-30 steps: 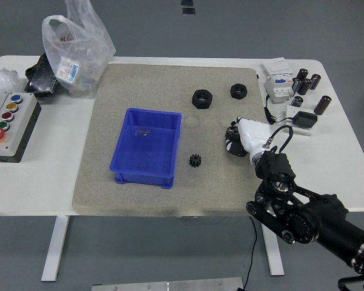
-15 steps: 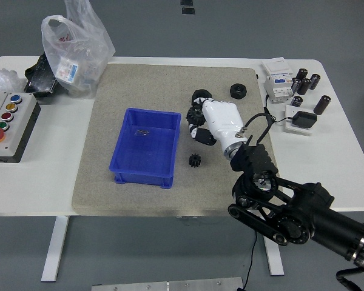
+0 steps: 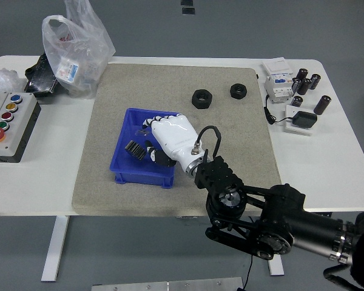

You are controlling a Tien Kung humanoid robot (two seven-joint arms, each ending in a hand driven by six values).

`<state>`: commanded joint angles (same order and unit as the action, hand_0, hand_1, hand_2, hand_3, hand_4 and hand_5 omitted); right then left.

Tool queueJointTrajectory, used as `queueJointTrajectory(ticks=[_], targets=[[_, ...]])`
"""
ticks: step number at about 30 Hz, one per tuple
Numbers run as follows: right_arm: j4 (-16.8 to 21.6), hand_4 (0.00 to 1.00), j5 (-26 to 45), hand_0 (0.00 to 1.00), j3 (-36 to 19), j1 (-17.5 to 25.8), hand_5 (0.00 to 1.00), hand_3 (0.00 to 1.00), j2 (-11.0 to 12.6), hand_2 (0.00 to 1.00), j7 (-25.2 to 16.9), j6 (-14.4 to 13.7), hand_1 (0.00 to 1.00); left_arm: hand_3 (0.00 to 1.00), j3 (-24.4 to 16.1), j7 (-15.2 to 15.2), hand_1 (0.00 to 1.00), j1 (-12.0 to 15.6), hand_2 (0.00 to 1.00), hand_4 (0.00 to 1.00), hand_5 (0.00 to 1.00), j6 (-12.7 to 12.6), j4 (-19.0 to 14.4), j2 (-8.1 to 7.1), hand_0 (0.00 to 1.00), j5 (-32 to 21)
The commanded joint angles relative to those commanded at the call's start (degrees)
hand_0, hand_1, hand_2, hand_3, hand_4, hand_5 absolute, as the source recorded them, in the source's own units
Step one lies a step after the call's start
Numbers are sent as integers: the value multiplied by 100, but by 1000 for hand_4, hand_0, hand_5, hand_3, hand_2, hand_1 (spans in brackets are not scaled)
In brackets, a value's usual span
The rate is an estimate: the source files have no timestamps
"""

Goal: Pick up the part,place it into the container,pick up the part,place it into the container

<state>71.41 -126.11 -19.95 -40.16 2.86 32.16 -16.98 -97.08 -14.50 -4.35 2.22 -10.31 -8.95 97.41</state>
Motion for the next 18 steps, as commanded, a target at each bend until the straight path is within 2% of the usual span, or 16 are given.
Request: queueJointTrajectory(ticks=[2,3,6,8,9,10,14,15,18], targets=[[18,597,18,399,-50,30,282,864,22,846,0,-27,746,625,-4,1,605,-3,596,512,477,1,0,-2,613,5],[39,682,36,393,-99,57,323,883,41,856,-9,-68,753,625,0,5,606,-7,596,511,478,2,0,-4,613,3],[198,682,171,393,-390,262,323,883,168,856,-66,-330,753,625,23,26,606,-26,596,511,478,5,0,-9,613,-17],[335,682,363,393,-680,488,323,883,329,856,-105,-548,753,625,37,39,606,-27,596,511,478,5,0,-4,613,-36],[382,702,479,367,-845,609,330,870,423,841,-114,-612,710,624,26,38,605,-21,596,511,480,5,0,1,613,-26],[411,702,580,367,-979,712,330,870,501,841,-125,-651,710,624,14,35,605,-14,596,511,480,6,0,5,613,-15],[530,702,1082,367,-1526,1181,330,870,928,841,-228,-691,710,624,-65,23,605,27,596,511,480,-3,0,25,613,47],[554,734,1196,354,-1621,1280,326,880,998,846,-256,-691,688,624,-83,21,604,32,596,510,480,-4,0,26,613,66],[669,734,1574,354,-1734,1613,326,880,1155,846,-386,-721,688,624,-108,34,604,33,596,510,480,-7,0,28,613,86]])
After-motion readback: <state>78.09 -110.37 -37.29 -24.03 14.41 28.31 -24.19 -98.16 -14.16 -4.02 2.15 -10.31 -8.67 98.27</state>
